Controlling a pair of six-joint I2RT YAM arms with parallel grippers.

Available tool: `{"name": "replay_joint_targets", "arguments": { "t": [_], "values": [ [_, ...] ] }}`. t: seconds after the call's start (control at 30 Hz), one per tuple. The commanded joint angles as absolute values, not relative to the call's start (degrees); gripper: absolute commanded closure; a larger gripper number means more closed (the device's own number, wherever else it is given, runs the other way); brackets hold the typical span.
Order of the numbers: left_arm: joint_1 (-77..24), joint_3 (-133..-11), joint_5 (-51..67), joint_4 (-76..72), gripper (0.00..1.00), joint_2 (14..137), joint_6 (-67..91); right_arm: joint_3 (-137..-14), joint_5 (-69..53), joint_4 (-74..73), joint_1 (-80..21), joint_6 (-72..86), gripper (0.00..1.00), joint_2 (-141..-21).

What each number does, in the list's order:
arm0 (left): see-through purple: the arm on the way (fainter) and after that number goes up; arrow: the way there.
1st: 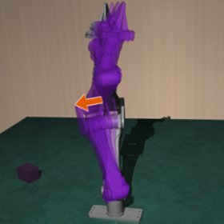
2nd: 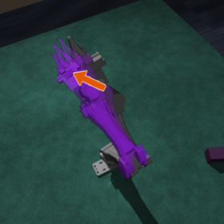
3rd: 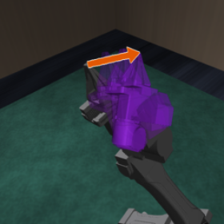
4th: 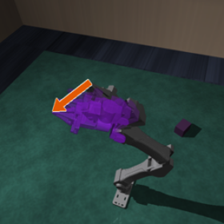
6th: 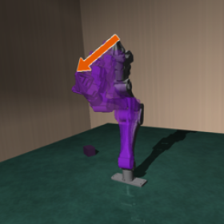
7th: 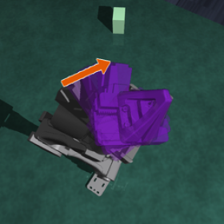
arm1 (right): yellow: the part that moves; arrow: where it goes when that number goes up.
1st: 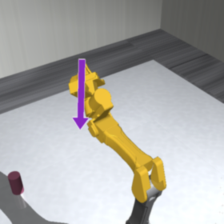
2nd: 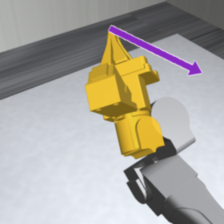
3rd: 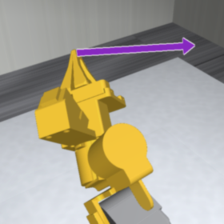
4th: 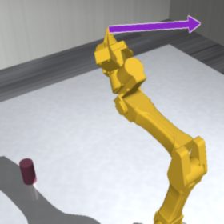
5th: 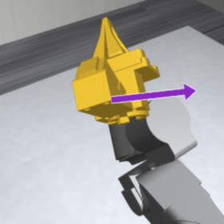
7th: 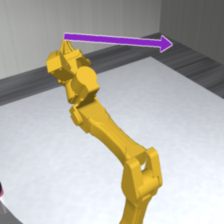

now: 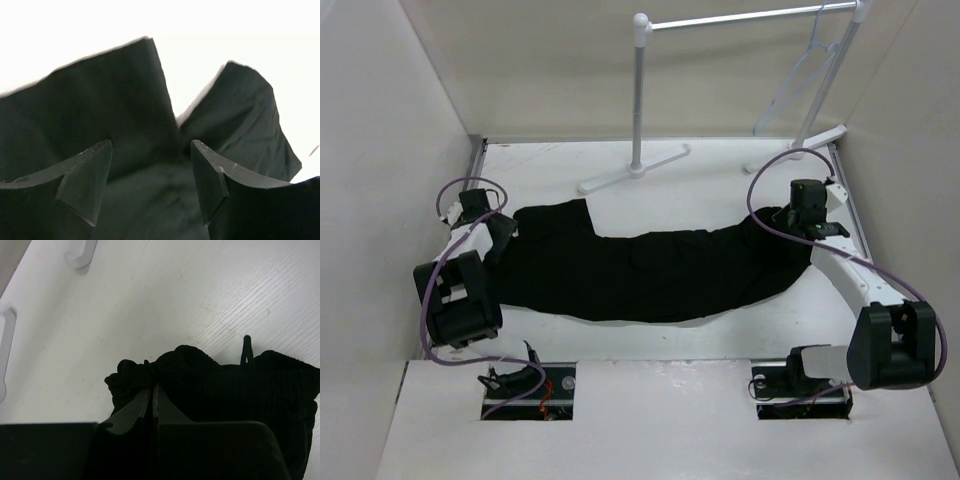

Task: Place the trousers on the hanger
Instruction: Flatten out the trousers at the center of the board.

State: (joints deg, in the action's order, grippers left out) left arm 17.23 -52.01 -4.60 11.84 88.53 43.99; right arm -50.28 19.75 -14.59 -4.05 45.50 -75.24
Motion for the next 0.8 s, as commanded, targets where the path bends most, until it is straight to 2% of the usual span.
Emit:
{"name": "replay_joint_targets", "arguments": {
  "t": [0.0,0.07,0.13,0.17,0.23,0.27,0.3,0.57,0.67,0.77],
  "values": [
    [17.54,-55.63,-4.74,9.32,0.39,91.84,45.00,-49.57,18.63,-12.48,-5.23,45.79,0.96,-72.25],
    [17.54,-56.95,-4.92,9.40,0.41,94.12,44.91,-48.96,18.46,-12.66,-5.75,45.53,0.96,-71.02],
    [17.19,-57.83,-4.92,8.97,0.49,95.79,44.83,-48.17,18.37,-12.83,-6.28,45.18,0.96,-70.05],
    [17.01,-58.18,-5.18,9.05,0.57,96.58,44.82,-47.82,18.37,-12.92,-6.37,45.18,0.96,-69.44],
    [17.45,-58.45,-6.41,9.66,0.81,97.64,45.17,-47.46,18.28,-13.36,-6.72,45.09,0.96,-68.30],
    [17.71,-58.19,-7.03,10.28,0.89,97.21,45.35,-47.37,18.37,-13.97,-6.98,45.00,0.96,-67.51],
    [18.15,-57.75,-8.08,11.07,0.93,95.99,45.96,-47.29,18.46,-14.58,-7.07,44.91,0.96,-66.72],
    [22.44,-52.29,-22.05,25.11,1.00,61.57,48.78,-43.95,18.99,-25.30,-7.25,43.07,0.97,-49.51],
    [24.57,-59.56,-24.51,33.90,1.00,52.14,48.61,-45.25,19.16,-33.10,-8.39,43.50,0.98,-39.23],
    [22.12,-68.88,-29.34,38.75,1.00,48.09,46.85,-49.20,19.86,-41.02,-9.44,43.68,0.98,-31.66]
  ]
}}
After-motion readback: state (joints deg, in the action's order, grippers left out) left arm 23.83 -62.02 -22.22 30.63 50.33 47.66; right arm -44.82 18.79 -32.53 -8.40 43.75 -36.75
